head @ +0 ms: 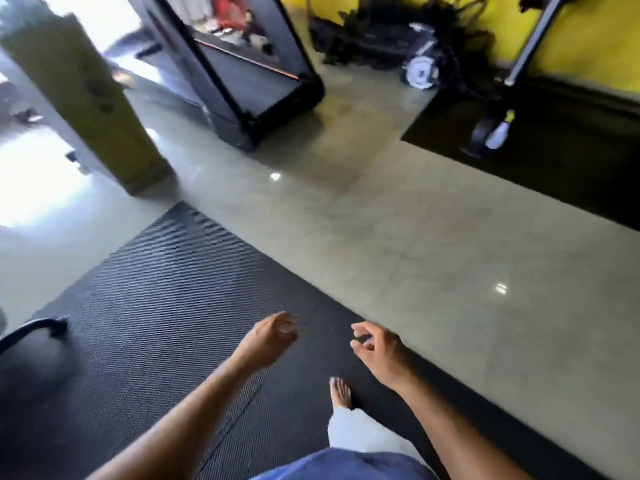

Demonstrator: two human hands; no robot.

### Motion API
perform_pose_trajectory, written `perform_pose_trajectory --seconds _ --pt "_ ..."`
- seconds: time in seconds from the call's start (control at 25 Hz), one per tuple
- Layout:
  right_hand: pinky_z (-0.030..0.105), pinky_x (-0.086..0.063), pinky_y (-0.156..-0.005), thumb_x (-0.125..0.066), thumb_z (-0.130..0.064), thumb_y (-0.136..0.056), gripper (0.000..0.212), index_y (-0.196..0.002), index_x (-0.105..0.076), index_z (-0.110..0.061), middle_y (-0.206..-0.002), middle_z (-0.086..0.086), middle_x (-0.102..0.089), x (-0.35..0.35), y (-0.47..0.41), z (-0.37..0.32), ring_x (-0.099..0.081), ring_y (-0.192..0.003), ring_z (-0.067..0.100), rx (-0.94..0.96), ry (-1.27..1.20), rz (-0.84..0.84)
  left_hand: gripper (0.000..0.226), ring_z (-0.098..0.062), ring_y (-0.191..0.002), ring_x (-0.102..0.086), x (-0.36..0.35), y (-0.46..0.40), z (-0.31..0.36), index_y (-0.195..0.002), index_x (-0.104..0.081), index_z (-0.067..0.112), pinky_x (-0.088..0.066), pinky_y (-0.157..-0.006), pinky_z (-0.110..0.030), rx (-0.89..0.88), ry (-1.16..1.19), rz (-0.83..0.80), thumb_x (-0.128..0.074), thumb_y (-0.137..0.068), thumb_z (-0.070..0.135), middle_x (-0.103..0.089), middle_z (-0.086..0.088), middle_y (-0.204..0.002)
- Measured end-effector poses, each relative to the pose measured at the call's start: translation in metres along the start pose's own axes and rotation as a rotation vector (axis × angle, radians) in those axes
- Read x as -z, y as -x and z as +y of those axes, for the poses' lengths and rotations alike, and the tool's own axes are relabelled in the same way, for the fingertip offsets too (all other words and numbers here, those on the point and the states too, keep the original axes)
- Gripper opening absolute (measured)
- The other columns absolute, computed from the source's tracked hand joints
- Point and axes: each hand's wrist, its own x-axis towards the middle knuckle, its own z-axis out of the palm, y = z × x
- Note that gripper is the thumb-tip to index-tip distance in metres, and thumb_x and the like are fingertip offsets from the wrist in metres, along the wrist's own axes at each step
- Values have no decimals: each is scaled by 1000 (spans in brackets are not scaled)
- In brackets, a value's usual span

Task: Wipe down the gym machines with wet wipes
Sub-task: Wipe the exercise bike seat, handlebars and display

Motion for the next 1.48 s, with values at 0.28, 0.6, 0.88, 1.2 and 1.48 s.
perform_pose_trajectory --seconds 0.28,0.6,0.88,1.2,1.48 --pt "14 -53 -78 -67 -32 -97 27 -123 -68 -23 -116 -8 -67 -14 -195 -134 -69 -94 6 335 84 -256 39 1 -104 -67 142 -62 -49 -137 -60 25 -55 -90 -22 219 216 354 -62 -101 40 -64 11 -134" --pt "14 -51 -85 -71 -28 -95 24 -119 -71 -24 -113 -10 -69 -105 -381 -311 -69 -95 7 591 137 -428 27 17 -88 -63 283 -126 -164 -127 -62 35 -52 -79 -8 336 475 707 -65 -100 33 -65 26 -112" --pt "25 -56 -84 -70 -30 -96 20 -116 -71 -26 -114 -16 -72 -160 -531 -484 -68 -93 -1 669 107 -423 21 12 -93 -63 461 -217 -258 -119 -62 38 -50 -77 -5 322 499 739 -65 -101 29 -70 17 -114" --pt "4 -45 -70 -69 -27 -96 17 -113 -73 -26 -109 -14 -72 -205 -734 -607 -65 -96 -8 597 15 -347 15 -7 -99 -73 659 -381 -335 -107 -63 50 -59 -89 -35 222 479 801 -66 -92 49 -75 12 -114" --pt "7 -49 -75 -65 -31 -98 20 -116 -72 -26 -111 -13 -71 -247 -929 -748 -63 -95 -11 593 -11 -375 21 -1 -95 -71 841 -535 -394 -120 -69 34 -57 -80 -25 187 475 825 -67 -100 28 -73 17 -114"
